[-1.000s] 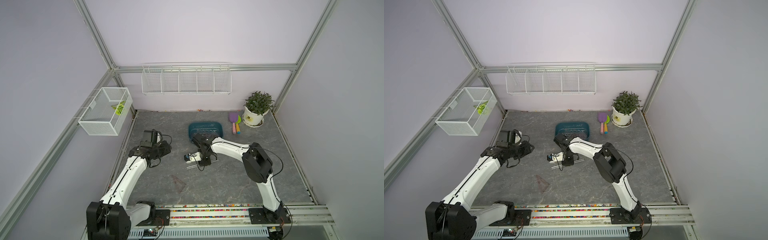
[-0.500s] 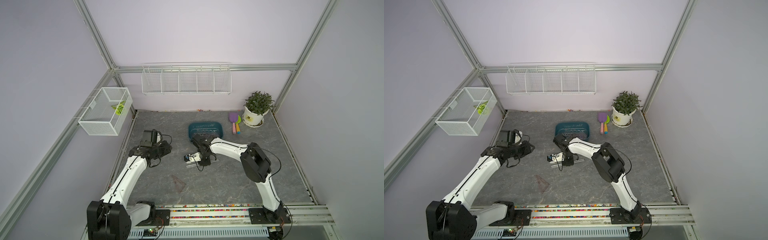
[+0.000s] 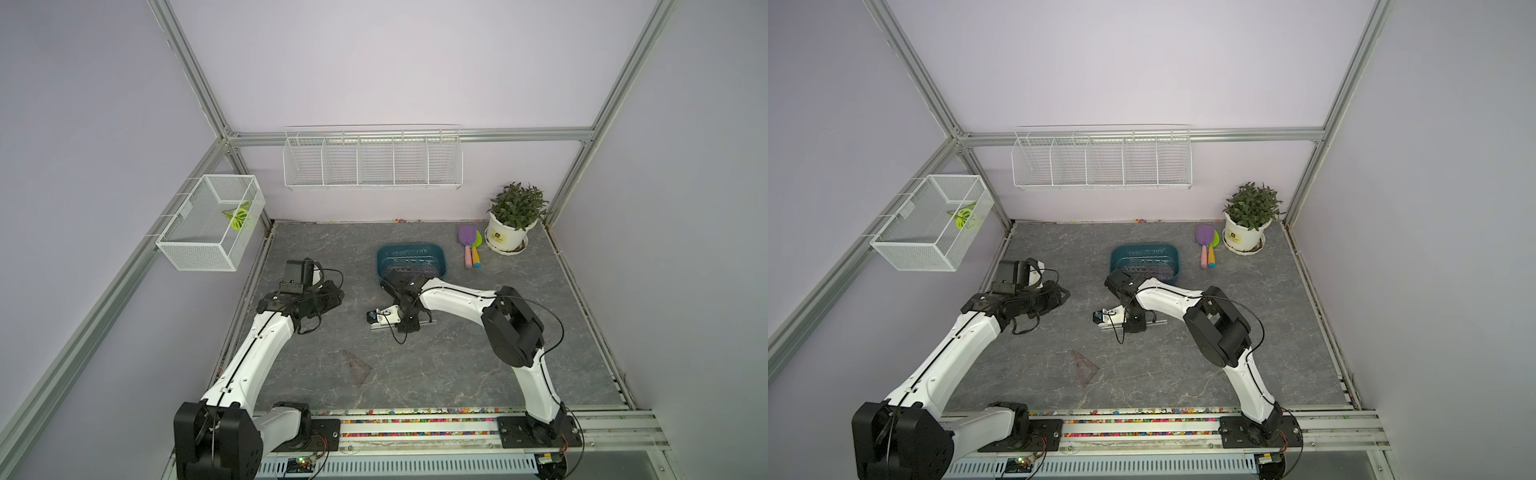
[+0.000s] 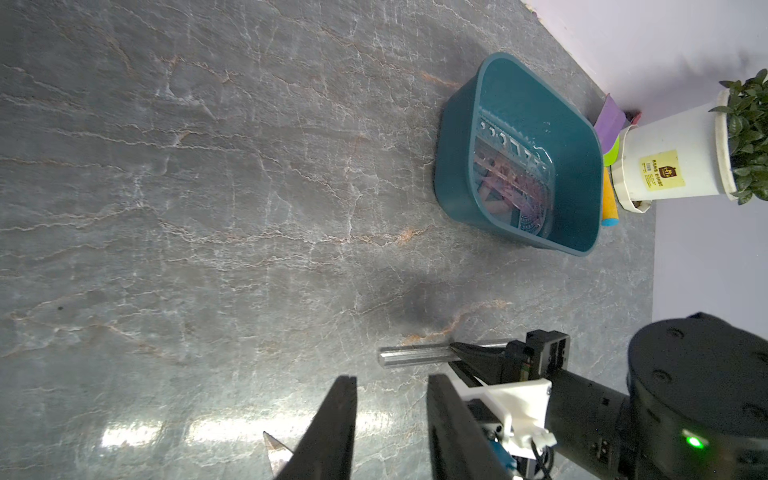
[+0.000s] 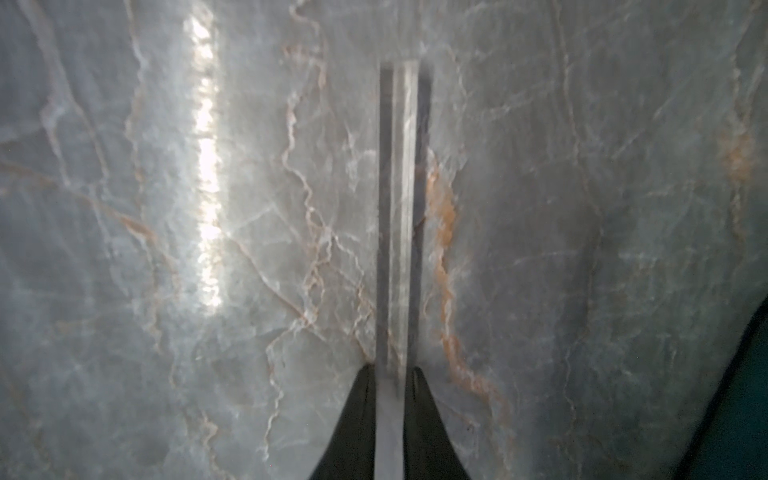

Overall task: Put the scattered rulers into the storage box
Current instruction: Pick up the ruler from the center of the board.

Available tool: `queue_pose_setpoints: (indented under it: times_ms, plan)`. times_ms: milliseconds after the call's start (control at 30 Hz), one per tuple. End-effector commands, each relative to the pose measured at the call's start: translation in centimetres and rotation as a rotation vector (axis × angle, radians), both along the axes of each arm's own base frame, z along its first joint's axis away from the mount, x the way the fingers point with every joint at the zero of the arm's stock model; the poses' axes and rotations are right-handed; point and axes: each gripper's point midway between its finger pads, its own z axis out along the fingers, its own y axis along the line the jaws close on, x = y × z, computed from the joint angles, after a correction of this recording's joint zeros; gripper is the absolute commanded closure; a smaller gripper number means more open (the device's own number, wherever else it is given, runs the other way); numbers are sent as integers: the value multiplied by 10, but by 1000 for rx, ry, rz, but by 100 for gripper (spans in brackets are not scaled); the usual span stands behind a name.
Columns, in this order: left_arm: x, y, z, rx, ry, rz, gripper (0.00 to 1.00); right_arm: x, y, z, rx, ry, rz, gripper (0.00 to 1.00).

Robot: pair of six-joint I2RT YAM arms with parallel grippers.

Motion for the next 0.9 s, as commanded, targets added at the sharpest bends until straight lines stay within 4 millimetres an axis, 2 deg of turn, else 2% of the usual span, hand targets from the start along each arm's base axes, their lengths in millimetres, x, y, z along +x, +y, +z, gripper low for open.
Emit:
queue_pose_setpoints:
  times_ms: [0, 200, 867]
  plan:
    - [5, 0, 4, -2, -20, -11, 66, -2, -5, -11, -21, -12, -7, 96]
    - [4, 0, 1, -10, -13, -6, 66, 2, -1, -1, 15, -44, -10, 100]
    - [6, -2, -2, -23, 4, -7, 66, 7, -4, 22, 39, -46, -35, 100]
